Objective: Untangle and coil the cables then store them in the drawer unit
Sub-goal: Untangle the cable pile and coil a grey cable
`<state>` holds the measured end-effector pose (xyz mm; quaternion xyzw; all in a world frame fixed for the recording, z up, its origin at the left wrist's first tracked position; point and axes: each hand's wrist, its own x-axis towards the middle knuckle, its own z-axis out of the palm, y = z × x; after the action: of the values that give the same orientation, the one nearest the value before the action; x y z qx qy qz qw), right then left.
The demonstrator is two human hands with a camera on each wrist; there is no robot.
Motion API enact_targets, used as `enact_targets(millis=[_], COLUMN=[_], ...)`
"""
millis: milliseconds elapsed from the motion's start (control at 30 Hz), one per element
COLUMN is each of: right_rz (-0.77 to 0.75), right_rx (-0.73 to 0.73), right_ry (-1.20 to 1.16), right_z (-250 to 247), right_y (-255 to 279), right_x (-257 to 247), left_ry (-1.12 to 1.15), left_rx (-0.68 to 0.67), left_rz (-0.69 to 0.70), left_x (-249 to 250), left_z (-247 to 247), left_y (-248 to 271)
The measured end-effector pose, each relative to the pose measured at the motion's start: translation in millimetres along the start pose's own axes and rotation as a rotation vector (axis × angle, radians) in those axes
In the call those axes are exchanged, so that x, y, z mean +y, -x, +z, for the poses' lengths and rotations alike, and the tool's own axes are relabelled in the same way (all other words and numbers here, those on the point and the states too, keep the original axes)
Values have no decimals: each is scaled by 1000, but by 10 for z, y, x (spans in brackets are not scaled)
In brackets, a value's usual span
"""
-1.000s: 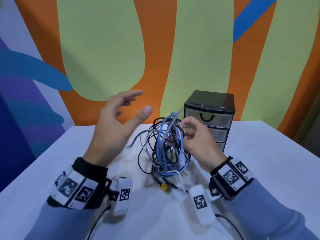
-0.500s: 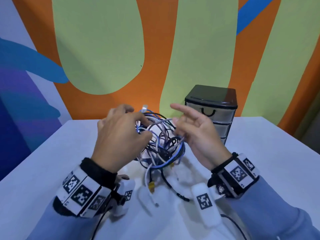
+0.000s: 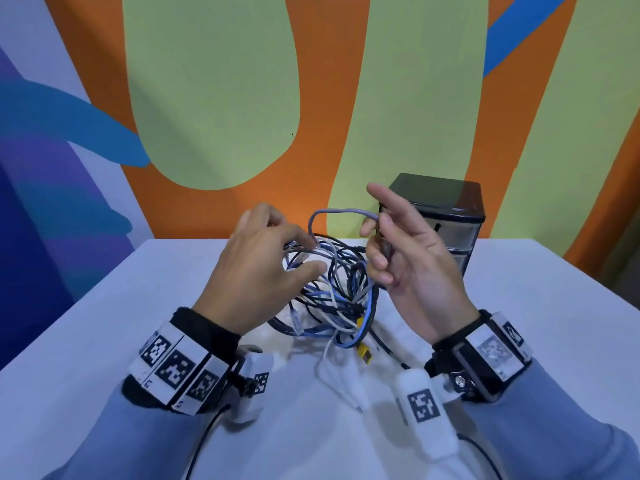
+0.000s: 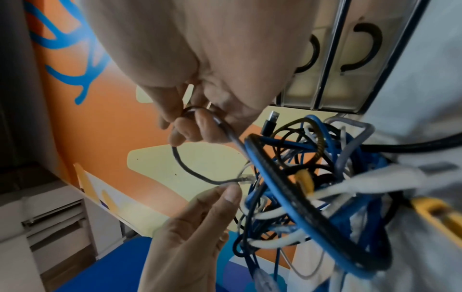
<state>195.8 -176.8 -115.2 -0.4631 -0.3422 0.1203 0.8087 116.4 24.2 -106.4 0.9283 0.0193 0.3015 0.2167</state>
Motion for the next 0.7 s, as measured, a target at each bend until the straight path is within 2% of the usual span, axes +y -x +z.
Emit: enact_targets(millis=[167,300,400,567,633,700], right_rz=[1,11,35,54,61,15], right_rx=[-53,-69,-82,-229,-228,-168], right_ry=[56,81,86,674,738,754], right_z=[67,103,76,2,-6,-13], right_y=[45,59,43,51,54,46], right_x=[39,47,5,103,141,154], left_ry=[154,237,527,608,555,519], left_rx=[269,159,98,294,386,438], left_rz=[5,185,123,-23,-37,-41], left_x=[37,85,114,21,18,-2], left_z=[-60,-48,-16,-132,-172,-204], left_y=[-3,-1,2,-37,-36,-38])
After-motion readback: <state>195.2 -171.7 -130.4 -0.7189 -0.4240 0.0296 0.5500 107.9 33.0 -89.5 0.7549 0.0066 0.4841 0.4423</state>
